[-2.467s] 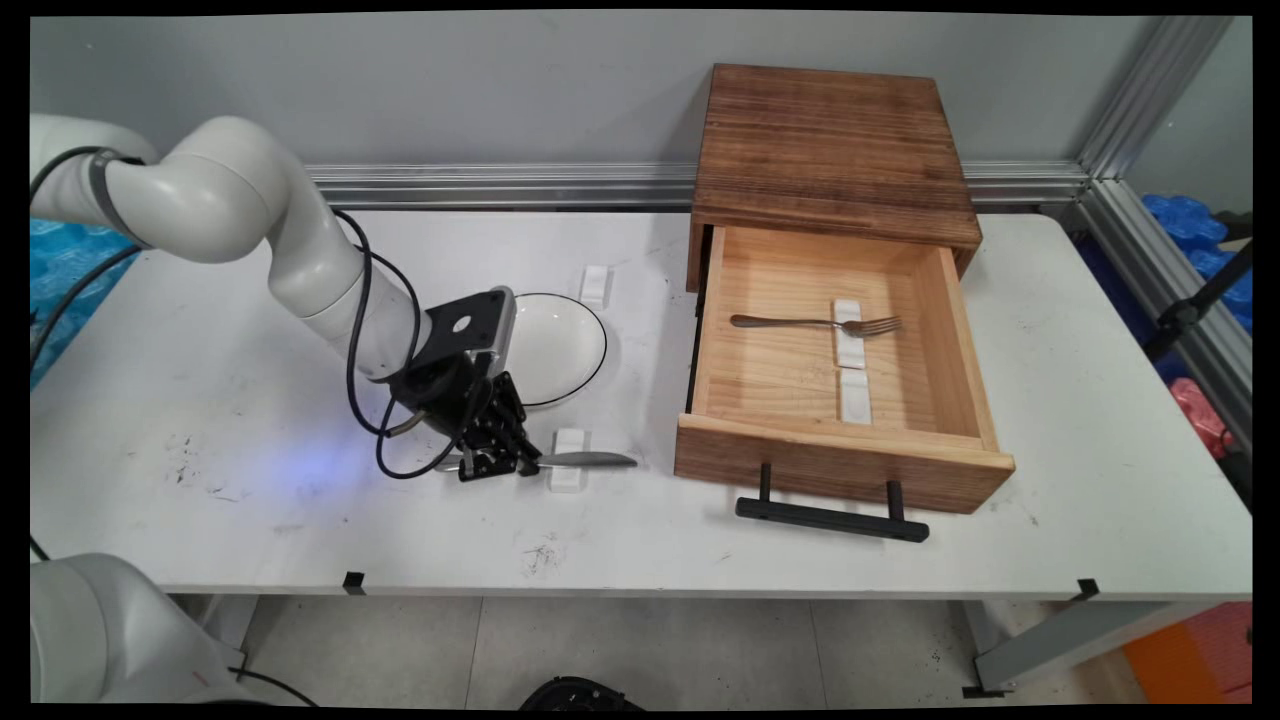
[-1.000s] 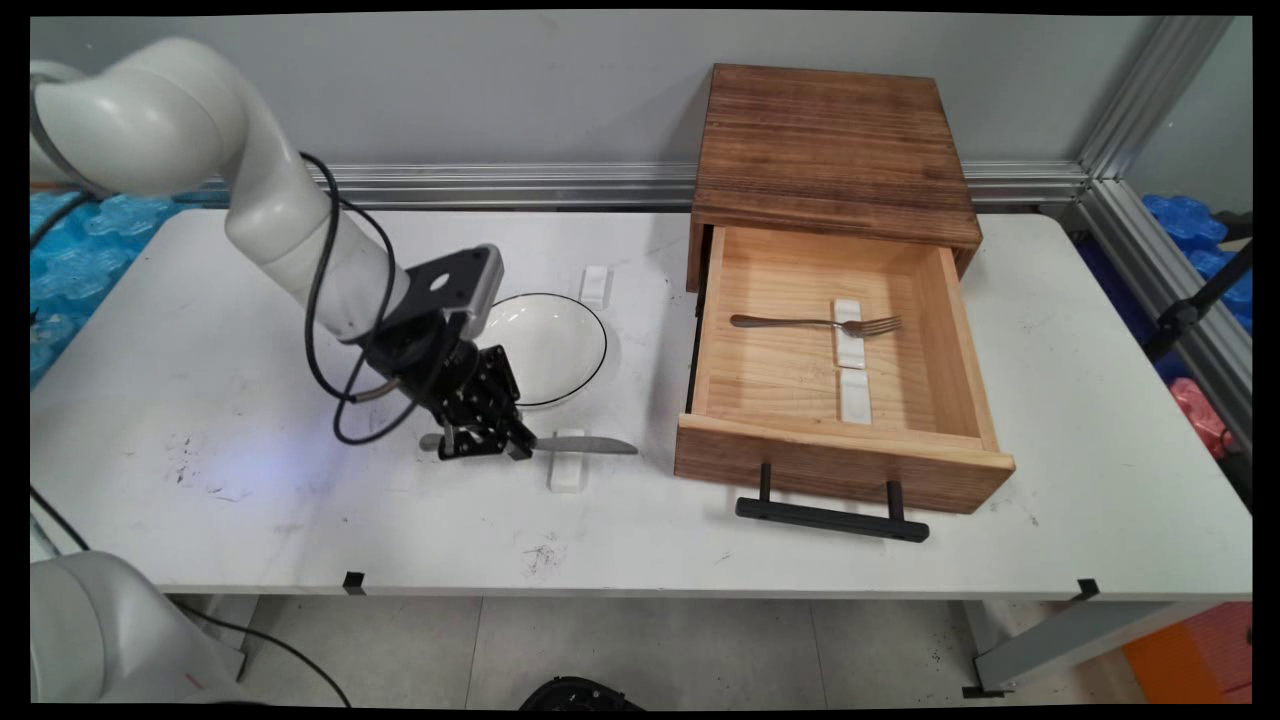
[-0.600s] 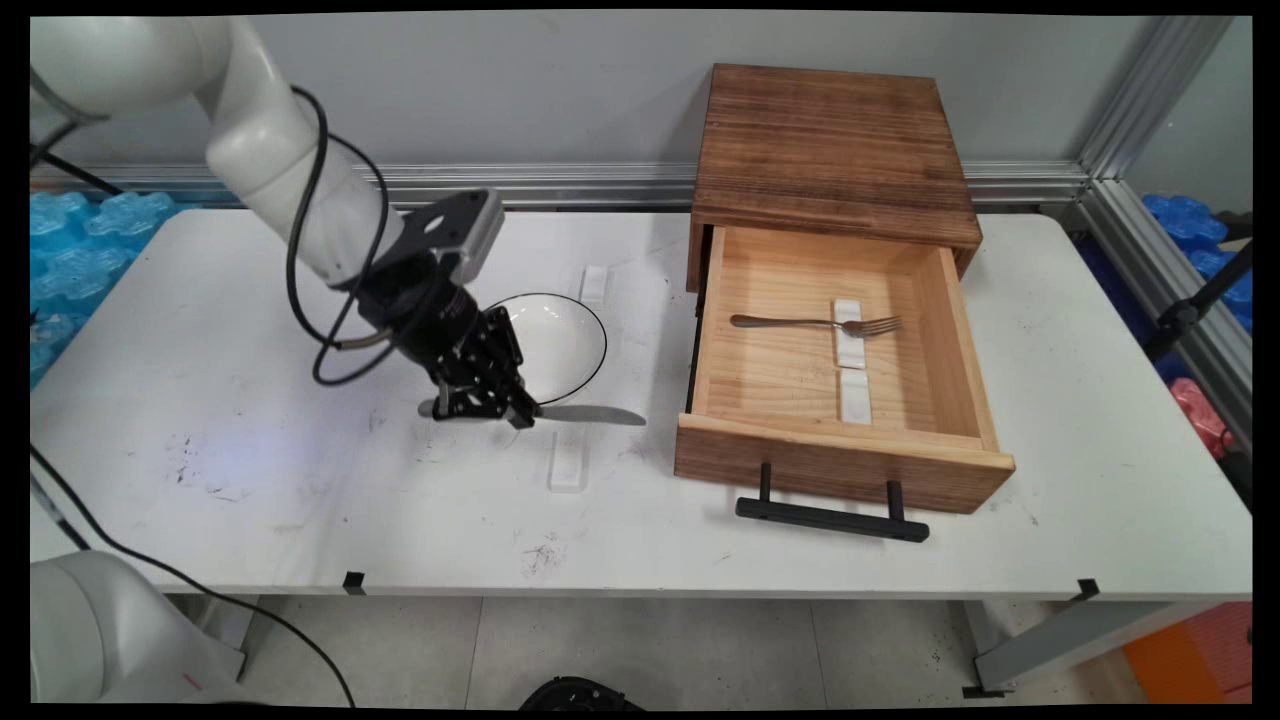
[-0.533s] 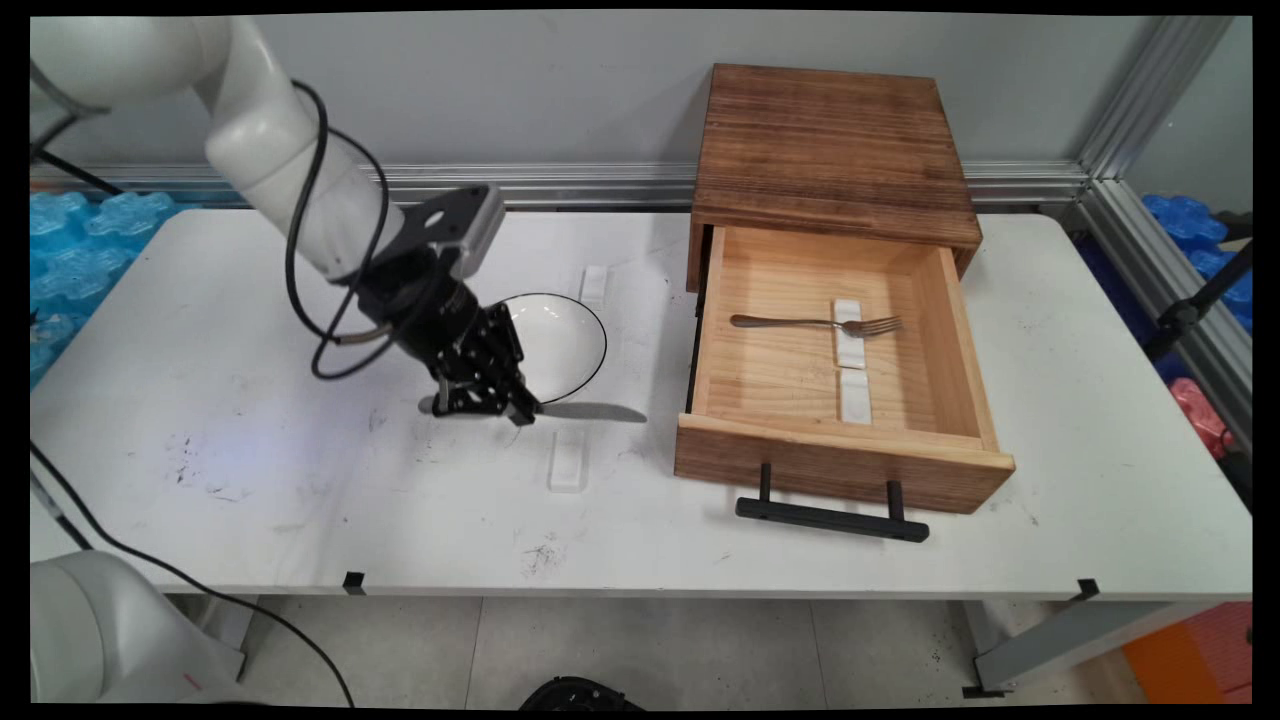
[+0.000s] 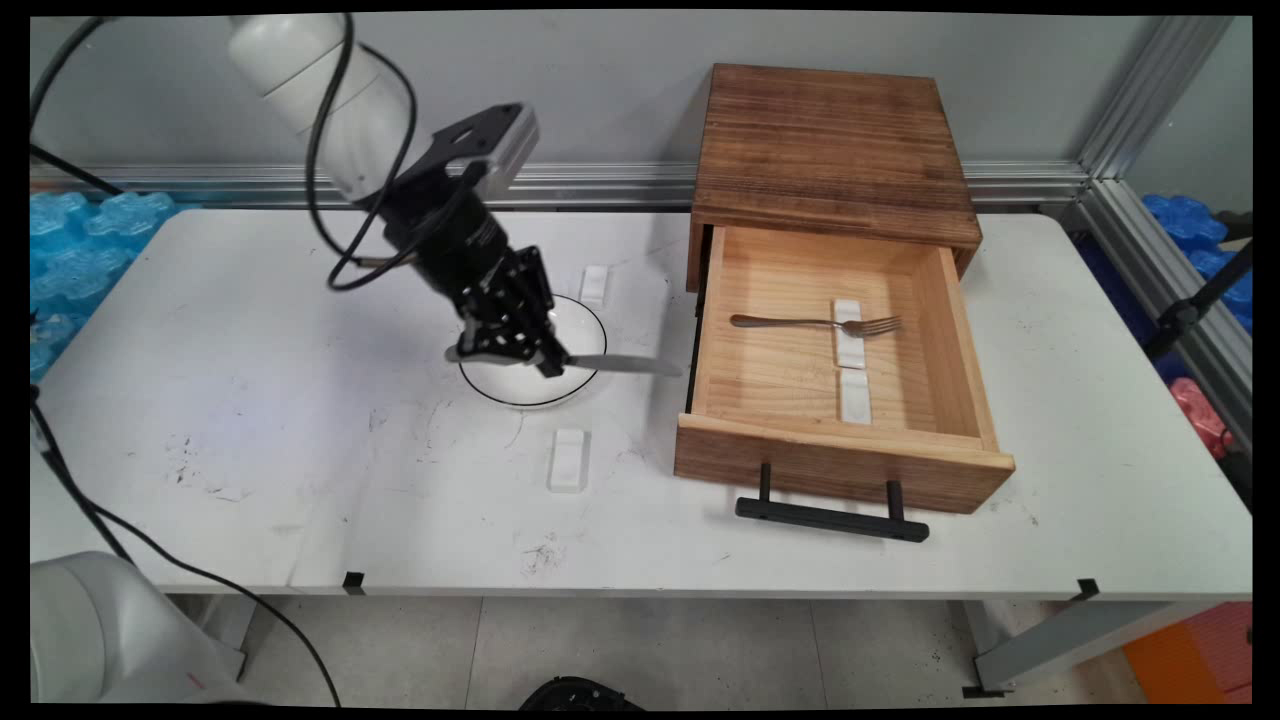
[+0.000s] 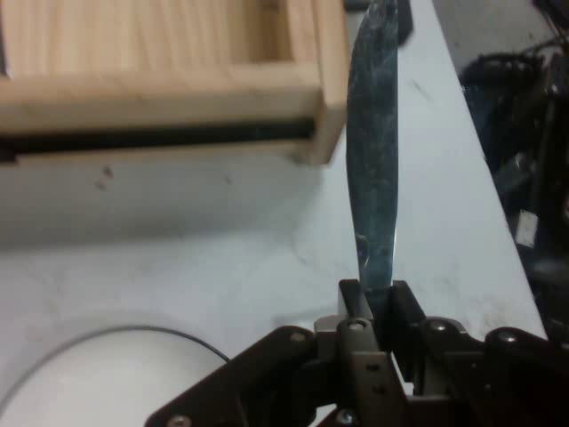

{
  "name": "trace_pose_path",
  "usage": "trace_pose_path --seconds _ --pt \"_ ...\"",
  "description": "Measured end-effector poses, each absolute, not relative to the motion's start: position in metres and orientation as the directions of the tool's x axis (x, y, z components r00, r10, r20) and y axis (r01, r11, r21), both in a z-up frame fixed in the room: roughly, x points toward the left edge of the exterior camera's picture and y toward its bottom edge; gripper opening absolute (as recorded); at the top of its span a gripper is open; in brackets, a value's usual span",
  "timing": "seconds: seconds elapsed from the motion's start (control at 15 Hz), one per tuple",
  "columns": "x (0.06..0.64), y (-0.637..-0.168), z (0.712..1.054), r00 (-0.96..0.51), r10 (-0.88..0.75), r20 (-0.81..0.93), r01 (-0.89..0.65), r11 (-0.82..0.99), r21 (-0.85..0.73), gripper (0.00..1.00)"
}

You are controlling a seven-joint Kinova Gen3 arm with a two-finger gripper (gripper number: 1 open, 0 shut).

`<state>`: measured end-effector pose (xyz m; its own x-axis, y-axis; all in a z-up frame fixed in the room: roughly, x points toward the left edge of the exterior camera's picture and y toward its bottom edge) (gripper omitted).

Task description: Place the picked object into the drawer

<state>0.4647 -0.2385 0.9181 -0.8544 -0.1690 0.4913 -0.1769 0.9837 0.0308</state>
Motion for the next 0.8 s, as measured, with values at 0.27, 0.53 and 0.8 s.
trace_pose_path --seconds 0.27,0.53,0.8 --pt "0.444 -0.265 0.926 -0.841 -0.174 0.512 -0.194 0.981 0.015 0.0" --pt "0.415 -0.292 0.927 -0.832 -0.175 0.527 -0.209 0.978 -0.005 0.0" --pt "0.386 -0.312 0.921 -0.831 -0.164 0.531 -0.209 0.978 -0.024 0.0"
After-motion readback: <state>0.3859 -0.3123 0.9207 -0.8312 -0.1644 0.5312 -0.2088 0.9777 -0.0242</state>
